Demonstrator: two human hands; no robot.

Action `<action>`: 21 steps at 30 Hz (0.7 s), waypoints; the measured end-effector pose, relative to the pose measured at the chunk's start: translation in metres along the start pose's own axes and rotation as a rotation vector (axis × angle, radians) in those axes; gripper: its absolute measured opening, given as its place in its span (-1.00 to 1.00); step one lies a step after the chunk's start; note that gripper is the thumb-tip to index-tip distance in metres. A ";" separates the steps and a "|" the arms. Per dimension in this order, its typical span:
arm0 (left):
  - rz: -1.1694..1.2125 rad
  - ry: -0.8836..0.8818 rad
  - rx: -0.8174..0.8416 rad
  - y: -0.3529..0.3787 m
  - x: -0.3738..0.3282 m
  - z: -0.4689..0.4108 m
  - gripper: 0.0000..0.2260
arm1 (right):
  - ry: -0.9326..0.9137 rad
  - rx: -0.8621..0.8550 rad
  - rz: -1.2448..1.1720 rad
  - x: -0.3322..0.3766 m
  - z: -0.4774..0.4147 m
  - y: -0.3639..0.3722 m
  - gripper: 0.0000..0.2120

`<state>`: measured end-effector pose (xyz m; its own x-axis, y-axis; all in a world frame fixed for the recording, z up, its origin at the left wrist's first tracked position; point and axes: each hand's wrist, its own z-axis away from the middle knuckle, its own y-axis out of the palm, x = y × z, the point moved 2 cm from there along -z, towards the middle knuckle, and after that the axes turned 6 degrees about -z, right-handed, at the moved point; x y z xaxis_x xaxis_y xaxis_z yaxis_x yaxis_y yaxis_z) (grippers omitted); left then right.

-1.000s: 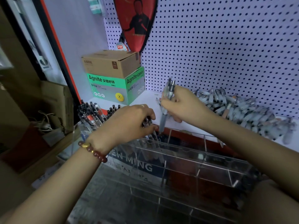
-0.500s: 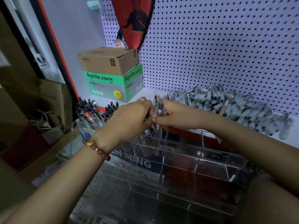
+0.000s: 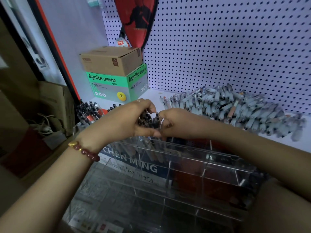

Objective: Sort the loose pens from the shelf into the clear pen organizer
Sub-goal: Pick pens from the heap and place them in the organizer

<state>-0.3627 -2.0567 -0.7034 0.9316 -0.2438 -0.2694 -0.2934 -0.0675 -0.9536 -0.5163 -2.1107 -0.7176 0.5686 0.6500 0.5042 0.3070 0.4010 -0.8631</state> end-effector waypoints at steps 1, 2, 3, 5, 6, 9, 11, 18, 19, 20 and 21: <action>0.005 -0.006 0.026 -0.001 0.001 0.001 -0.45 | -0.003 -0.013 0.000 0.000 0.000 0.002 -0.79; -0.005 -0.010 0.037 -0.002 0.001 0.001 -0.41 | -0.008 -0.025 -0.010 0.000 -0.001 0.003 -0.77; -0.021 -0.010 0.038 -0.002 0.002 0.001 -0.40 | -0.018 -0.032 -0.031 0.000 -0.001 0.003 -0.75; -0.036 -0.003 0.026 -0.001 0.003 0.000 -0.41 | -0.036 -0.028 -0.082 0.000 0.000 0.002 -0.77; -0.034 -0.001 0.025 0.000 0.004 0.000 -0.41 | -0.038 -0.014 -0.098 0.000 0.001 0.001 -0.79; -0.033 0.021 0.023 0.003 0.005 0.000 -0.43 | -0.038 0.032 -0.059 0.002 0.002 -0.001 -0.86; -0.042 0.038 0.001 0.005 0.002 0.001 -0.47 | -0.031 0.003 0.067 0.002 0.000 -0.002 -0.78; -0.121 0.027 -0.098 0.009 -0.005 0.000 -0.62 | -0.045 0.018 0.066 0.002 0.002 -0.004 -0.77; -0.110 0.033 -0.096 0.009 -0.005 0.000 -0.64 | -0.061 0.024 0.088 0.002 0.002 -0.003 -0.78; -0.094 0.046 -0.091 0.009 -0.004 0.000 -0.67 | -0.072 0.028 0.111 0.002 0.002 -0.001 -0.78; -0.080 0.062 -0.085 0.008 -0.005 -0.001 -0.69 | -0.077 0.023 0.125 0.000 0.001 0.000 -0.79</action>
<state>-0.3695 -2.0566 -0.7101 0.9386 -0.2932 -0.1819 -0.2384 -0.1699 -0.9562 -0.5165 -2.1099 -0.7178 0.5407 0.7433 0.3940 0.2195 0.3275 -0.9190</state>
